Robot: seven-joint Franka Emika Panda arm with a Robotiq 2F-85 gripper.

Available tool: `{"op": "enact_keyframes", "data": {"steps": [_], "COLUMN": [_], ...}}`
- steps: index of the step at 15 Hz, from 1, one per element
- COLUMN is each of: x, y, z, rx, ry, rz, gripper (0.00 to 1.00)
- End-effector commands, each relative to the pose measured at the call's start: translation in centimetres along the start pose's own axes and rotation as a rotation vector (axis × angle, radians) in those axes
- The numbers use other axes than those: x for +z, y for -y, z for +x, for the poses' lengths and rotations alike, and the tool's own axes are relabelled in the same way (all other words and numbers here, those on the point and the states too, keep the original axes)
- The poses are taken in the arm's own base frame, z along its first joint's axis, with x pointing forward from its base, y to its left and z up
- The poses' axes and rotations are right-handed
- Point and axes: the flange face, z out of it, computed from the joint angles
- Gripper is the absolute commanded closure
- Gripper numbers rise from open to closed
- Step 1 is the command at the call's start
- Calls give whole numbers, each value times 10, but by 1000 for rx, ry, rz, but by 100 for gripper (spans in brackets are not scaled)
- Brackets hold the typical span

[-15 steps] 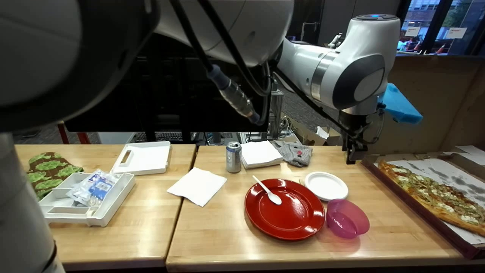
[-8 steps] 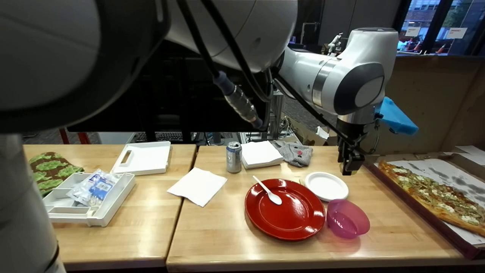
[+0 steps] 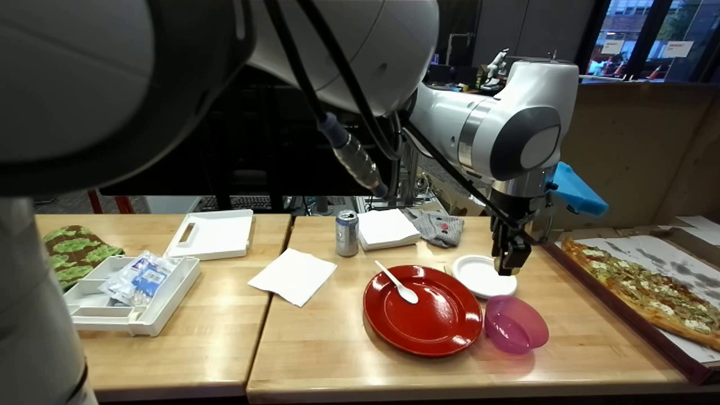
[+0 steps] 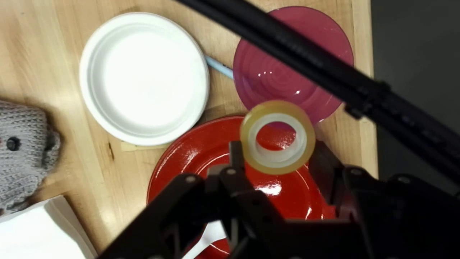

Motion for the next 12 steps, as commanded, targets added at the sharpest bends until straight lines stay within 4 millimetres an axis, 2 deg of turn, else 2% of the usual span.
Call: {"op": "enact_keyframes", "data": {"steps": [1,12], "x": [9,54], "y": [8,23], "z": [1,-22], "rx": [15,75], "ry": [-21,-102], "rz": [24,96], "gripper": [77,77]}}
